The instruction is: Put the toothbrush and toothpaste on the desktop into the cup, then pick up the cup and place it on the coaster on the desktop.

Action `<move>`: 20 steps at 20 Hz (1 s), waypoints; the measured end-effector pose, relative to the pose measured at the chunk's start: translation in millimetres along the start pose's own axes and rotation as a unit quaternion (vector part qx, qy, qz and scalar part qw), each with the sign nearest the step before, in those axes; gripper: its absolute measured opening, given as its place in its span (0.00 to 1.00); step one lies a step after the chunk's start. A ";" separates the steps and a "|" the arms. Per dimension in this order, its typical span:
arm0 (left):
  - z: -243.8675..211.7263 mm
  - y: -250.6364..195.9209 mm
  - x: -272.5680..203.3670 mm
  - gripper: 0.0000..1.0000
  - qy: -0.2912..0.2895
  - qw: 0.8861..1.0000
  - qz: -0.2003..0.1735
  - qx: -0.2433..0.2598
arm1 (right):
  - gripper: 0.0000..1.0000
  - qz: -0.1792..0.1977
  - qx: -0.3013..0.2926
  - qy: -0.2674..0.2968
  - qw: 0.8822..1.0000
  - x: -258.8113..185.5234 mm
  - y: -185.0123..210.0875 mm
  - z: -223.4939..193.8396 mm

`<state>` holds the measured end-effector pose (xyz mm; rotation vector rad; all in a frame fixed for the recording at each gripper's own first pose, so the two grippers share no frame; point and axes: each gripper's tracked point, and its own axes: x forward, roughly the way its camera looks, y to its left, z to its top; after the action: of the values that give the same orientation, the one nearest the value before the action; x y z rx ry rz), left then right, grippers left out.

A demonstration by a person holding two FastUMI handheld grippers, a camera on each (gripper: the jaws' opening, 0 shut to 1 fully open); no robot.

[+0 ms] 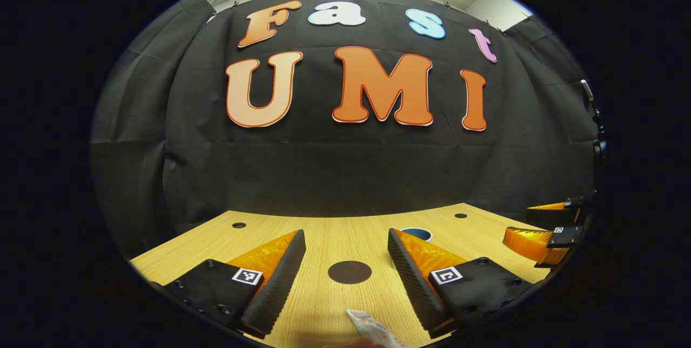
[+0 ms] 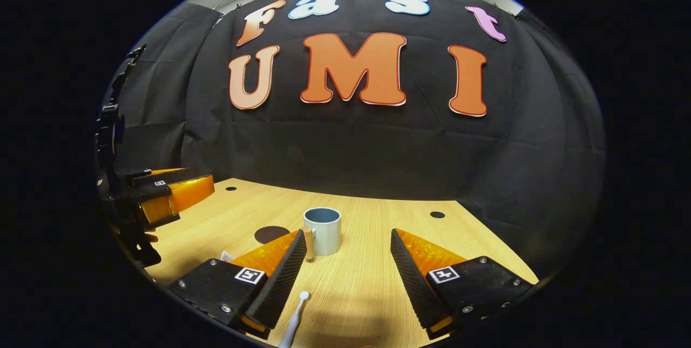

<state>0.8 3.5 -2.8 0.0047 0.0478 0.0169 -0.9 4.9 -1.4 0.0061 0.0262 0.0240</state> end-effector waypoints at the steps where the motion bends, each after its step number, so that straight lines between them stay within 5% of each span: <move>1: -1.7 -1.4 -0.3 0.97 0.005 1.000 0.000 0.000 | 0.94 0.001 0.000 0.000 1.000 -1.0 0.8 0.3; 14: -27.8 -3.6 3.1 0.98 0.076 0.997 -0.005 -0.011 | 0.94 0.010 -0.001 0.038 0.999 -0.5 13.2 -17.2; 20: -80.3 -5.7 -1.5 0.97 0.177 0.984 -0.008 -0.032 | 0.93 0.024 0.008 0.142 0.990 0.3 28.7 -71.9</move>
<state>-4.5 -1.9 -82.9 -0.0633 0.4033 0.0034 -3.2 34.1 -73.2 0.0191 0.3118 0.0731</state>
